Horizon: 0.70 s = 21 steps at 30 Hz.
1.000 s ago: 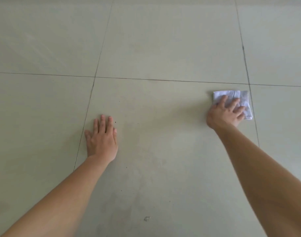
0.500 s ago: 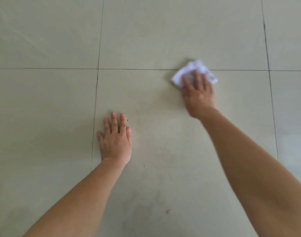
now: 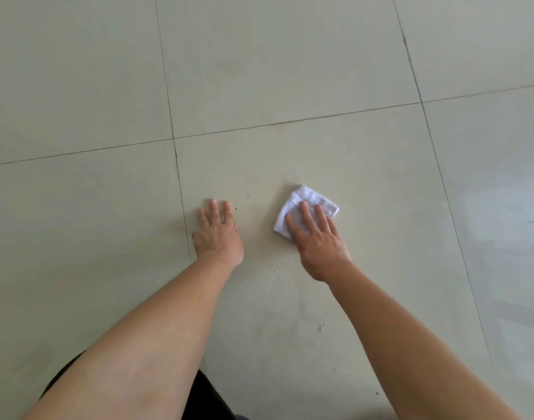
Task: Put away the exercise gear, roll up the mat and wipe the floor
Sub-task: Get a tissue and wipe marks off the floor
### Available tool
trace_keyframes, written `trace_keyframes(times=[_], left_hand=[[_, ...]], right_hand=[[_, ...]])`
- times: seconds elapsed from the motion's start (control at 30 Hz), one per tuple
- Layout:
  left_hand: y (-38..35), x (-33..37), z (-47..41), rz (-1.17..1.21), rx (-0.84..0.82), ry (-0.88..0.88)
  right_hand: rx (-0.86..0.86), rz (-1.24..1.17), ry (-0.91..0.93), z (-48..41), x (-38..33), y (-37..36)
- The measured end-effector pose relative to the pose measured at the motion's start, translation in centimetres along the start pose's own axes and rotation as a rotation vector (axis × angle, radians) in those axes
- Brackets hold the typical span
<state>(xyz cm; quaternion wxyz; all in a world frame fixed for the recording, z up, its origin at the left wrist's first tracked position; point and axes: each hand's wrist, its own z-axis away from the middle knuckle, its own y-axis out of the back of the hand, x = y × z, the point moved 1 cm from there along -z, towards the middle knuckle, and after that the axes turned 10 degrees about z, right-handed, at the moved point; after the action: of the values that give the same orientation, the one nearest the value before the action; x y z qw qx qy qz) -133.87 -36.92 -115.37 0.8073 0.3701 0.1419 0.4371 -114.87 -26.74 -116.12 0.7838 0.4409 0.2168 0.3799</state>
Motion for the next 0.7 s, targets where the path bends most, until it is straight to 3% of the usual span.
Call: trace_keyframes(times=[0.13, 0.33, 0.5, 0.7], left_hand=[[-0.1, 0.1, -0.2, 0.022, 0.002, -0.008], [1.3, -2.9, -1.0, 0.098, -0.034, -0.11], [-0.3, -6.3, 3.4, 0.085, 0.078, 0.031], [-5.2, -8.3, 6.9, 0.201, -0.189, 0.124]], right_hand=[[-0.066, 0.059, 0.066, -2.5, 1.0, 1.7], [-0.081, 0.048, 0.004, -6.5, -2.2, 3.2], [-0.043, 0.161, 0.284, -2.1, -6.1, 0.6], [-0.054, 0.173, 0.415, -2.2, -5.9, 0.4]])
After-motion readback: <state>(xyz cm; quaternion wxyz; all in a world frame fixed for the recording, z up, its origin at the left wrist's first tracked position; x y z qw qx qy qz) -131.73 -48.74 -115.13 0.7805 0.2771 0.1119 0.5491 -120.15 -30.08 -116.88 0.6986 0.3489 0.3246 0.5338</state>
